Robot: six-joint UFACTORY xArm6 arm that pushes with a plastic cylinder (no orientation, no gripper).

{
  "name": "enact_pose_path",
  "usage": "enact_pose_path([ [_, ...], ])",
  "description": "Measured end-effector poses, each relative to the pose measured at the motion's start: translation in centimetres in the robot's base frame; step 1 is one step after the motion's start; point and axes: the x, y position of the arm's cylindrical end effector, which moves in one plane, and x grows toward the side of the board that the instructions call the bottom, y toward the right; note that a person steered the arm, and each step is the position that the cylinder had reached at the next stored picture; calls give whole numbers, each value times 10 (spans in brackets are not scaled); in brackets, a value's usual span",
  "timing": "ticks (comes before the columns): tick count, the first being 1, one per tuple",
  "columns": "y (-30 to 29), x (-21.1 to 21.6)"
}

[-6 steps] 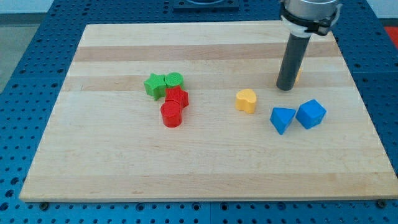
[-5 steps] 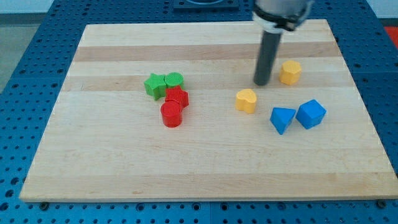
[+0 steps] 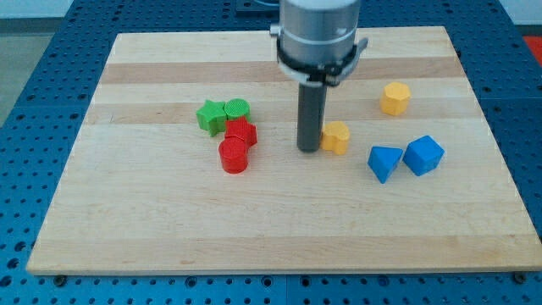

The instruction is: Place the yellow heart vertically above the blue triangle

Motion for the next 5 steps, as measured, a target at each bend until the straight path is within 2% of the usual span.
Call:
enact_pose_path([
  [1, 41, -2],
  [2, 12, 13],
  [3, 84, 20],
  [4, 98, -21],
  [5, 120, -3],
])
